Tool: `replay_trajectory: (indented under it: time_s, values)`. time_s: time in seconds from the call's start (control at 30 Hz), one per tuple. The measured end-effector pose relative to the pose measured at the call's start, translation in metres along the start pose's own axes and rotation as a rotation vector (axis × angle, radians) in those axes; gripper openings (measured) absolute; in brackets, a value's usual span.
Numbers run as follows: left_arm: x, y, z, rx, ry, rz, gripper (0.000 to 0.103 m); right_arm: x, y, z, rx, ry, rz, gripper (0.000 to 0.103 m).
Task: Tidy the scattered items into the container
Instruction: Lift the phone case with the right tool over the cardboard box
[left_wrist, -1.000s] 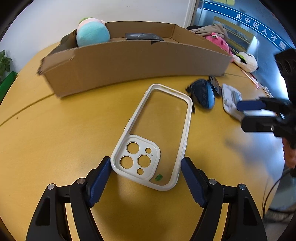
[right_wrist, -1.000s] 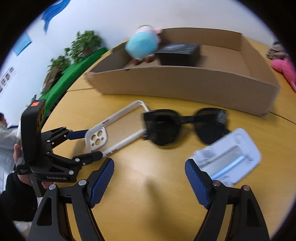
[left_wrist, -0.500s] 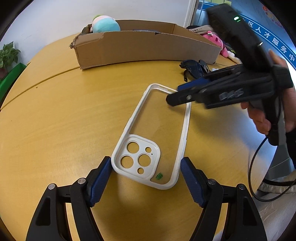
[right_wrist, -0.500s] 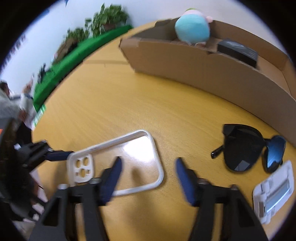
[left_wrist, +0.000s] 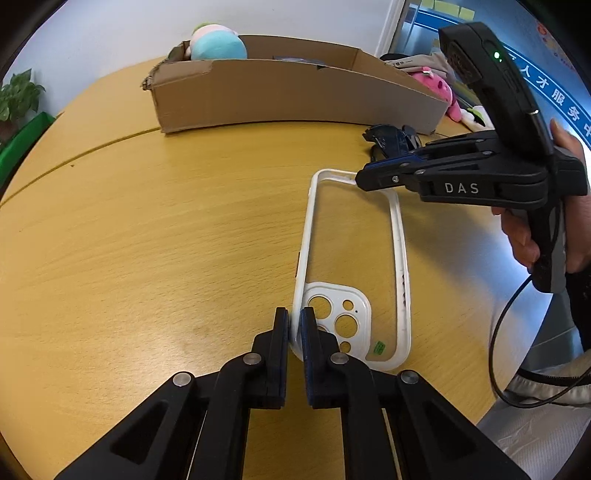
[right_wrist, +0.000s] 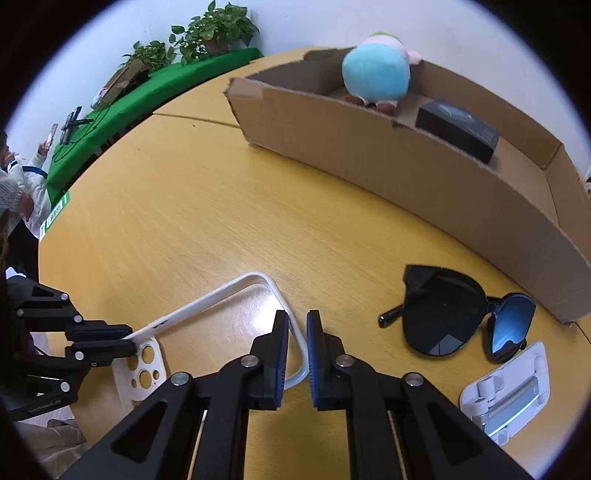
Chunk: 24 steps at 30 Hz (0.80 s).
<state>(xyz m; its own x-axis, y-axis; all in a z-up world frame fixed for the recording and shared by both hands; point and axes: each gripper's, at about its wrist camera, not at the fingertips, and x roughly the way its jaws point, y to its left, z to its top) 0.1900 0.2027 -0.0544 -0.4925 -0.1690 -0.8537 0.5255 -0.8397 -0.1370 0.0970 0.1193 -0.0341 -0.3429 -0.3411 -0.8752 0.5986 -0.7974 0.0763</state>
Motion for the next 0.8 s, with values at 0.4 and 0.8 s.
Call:
replay_trajectory:
  time_s: [0.4,0.8]
  values:
    - [0.0,-0.015,0.013,0.001,0.084,0.03,0.004,-0.011,0.0,0.007,-0.023,-0.059,0.012,0.01]
    - [-0.042,-0.038,0.097,0.01,-0.069,0.016,0.004,-0.079,-0.03,0.056,-0.119,-0.217,-0.094,0.01]
